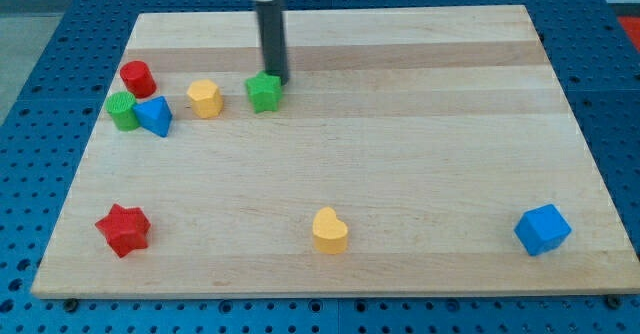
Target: Place your arm over the cube
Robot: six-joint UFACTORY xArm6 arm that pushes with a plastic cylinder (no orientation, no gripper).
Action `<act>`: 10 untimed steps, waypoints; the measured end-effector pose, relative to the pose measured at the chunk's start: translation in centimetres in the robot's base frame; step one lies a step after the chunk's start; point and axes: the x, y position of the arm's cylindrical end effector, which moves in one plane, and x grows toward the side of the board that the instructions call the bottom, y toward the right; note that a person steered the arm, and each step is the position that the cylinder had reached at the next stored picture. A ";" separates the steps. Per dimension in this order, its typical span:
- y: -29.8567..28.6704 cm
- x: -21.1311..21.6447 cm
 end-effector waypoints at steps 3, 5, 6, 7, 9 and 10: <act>15.5 0.1; 28.2 6.5; 28.2 15.2; 29.7 18.7; 34.4 18.9; 43.2 18.9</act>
